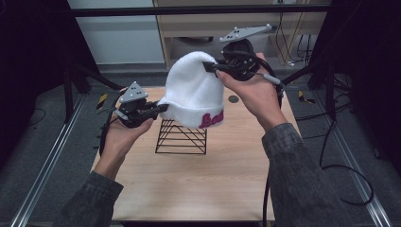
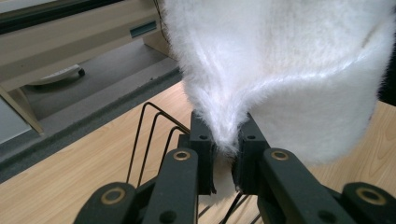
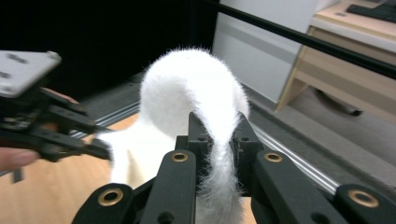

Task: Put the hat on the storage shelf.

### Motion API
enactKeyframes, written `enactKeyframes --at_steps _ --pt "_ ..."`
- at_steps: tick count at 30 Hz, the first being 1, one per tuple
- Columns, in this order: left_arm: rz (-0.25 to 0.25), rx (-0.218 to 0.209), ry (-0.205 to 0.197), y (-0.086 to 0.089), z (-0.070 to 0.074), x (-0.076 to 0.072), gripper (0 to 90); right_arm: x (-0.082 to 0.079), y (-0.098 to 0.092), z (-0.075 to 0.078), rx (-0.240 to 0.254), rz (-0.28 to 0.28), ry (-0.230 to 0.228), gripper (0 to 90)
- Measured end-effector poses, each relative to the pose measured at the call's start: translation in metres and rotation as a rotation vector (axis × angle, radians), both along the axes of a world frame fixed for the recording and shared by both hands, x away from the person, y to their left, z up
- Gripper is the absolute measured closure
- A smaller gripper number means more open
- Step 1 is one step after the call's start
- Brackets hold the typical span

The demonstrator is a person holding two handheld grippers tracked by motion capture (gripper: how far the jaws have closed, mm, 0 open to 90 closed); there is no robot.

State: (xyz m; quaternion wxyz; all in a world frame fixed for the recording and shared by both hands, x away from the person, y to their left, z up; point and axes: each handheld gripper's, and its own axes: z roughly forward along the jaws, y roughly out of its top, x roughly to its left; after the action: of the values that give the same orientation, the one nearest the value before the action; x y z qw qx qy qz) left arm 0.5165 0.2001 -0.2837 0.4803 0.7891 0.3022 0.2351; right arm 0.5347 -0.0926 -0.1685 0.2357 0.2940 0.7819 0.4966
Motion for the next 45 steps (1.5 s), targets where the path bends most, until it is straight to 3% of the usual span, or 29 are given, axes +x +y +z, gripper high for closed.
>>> enactKeyframes --at_steps 16,20,26,34,45 --pt "0.055 0.018 0.042 0.021 -0.010 0.021 80.6 0.040 0.016 -0.028 -0.009 -0.041 0.057 82.0" --pt "0.064 0.055 0.043 0.022 -0.015 0.027 80.7 0.050 0.022 -0.036 -0.016 -0.037 0.075 82.2" --pt "0.081 0.063 0.053 0.026 -0.021 0.036 80.7 0.061 0.028 -0.043 -0.020 -0.038 0.089 82.5" --pt "0.117 0.030 0.073 0.040 -0.038 0.045 81.0 0.065 0.036 -0.054 -0.016 -0.023 0.092 82.7" --pt "0.141 0.015 0.095 0.047 -0.056 0.052 80.9 0.071 0.049 -0.064 -0.019 -0.004 0.093 82.7"
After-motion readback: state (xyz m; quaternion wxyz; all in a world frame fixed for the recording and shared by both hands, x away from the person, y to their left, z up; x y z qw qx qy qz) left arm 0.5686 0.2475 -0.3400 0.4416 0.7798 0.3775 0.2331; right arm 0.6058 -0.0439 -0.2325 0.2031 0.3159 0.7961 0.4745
